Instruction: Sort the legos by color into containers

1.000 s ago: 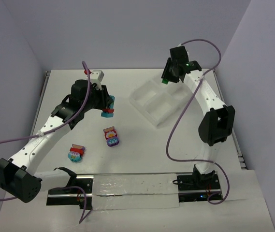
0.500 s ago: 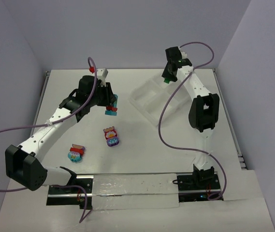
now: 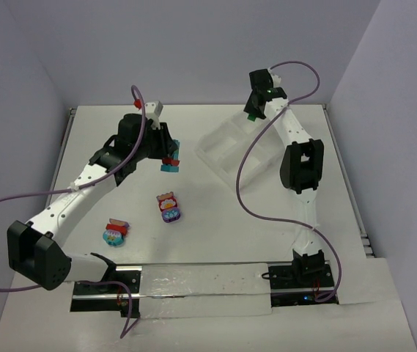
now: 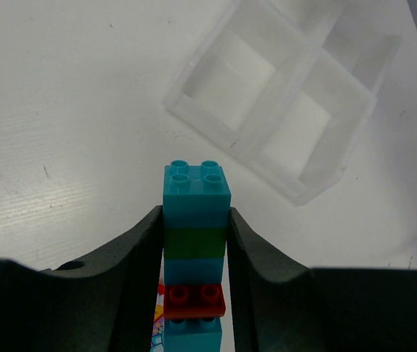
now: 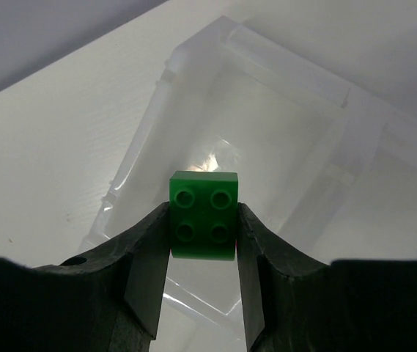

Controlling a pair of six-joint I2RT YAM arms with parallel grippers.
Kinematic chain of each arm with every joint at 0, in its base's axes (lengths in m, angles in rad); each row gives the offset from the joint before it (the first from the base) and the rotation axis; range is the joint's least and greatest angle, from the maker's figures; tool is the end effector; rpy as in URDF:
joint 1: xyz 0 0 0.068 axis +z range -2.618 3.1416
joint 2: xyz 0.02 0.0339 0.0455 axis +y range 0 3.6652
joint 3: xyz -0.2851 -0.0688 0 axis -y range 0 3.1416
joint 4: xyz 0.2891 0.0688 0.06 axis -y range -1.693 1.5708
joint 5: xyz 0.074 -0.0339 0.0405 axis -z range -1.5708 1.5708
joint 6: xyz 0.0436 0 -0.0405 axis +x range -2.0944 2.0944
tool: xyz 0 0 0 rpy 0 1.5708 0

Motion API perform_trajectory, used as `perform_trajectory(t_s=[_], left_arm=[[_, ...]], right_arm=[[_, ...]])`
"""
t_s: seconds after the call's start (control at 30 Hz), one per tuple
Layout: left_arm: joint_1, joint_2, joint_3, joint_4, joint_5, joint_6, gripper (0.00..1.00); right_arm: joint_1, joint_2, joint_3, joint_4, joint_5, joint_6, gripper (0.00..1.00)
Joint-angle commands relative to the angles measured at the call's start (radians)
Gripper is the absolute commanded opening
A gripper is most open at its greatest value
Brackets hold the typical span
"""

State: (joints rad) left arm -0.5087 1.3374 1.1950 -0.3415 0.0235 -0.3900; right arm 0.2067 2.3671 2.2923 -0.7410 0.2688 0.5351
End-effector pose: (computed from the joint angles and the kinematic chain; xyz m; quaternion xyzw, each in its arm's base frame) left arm 0.3077 -0.1727 0.3545 0.0568 0.8540 -0.2337 0.4614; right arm 0.5858 0.1110 0.2666 0.1993 0.9007 0.0163 0.3856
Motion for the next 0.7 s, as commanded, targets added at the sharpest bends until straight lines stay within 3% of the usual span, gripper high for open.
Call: perform_trajectory(t_s=[0.0,0.03,0.13,0.47,0.67], left_arm=[[0.001,-0.040,0.013,0.061,-0.004,0.011,0.00],[0.001,-0.037,0.015,0.054,-0.004,0.015,0.00],[0.001,-0.038,0.016,0.045,-0.017,0.017,0.00],[0.001,-0.032,0.038,0.027,0.000,0.033,0.00],[0.001,-0.021,0.058,0.029,0.039,0.032,0.00]], right_arm=[[-0.009,0.025,0.057,0.054,-0.035,0.015,0.66],[-0.009,0.030,0.066,0.060,-0.040,0.018,0.72],[-0.009,0.031,0.089,0.055,-0.038,0.020,0.77],[-0.020,-0.141,0.038,0.019,-0.121,0.026,0.75],[0.069,-0.397,-0.237,0.057,-0.177,-0.039,0.77]])
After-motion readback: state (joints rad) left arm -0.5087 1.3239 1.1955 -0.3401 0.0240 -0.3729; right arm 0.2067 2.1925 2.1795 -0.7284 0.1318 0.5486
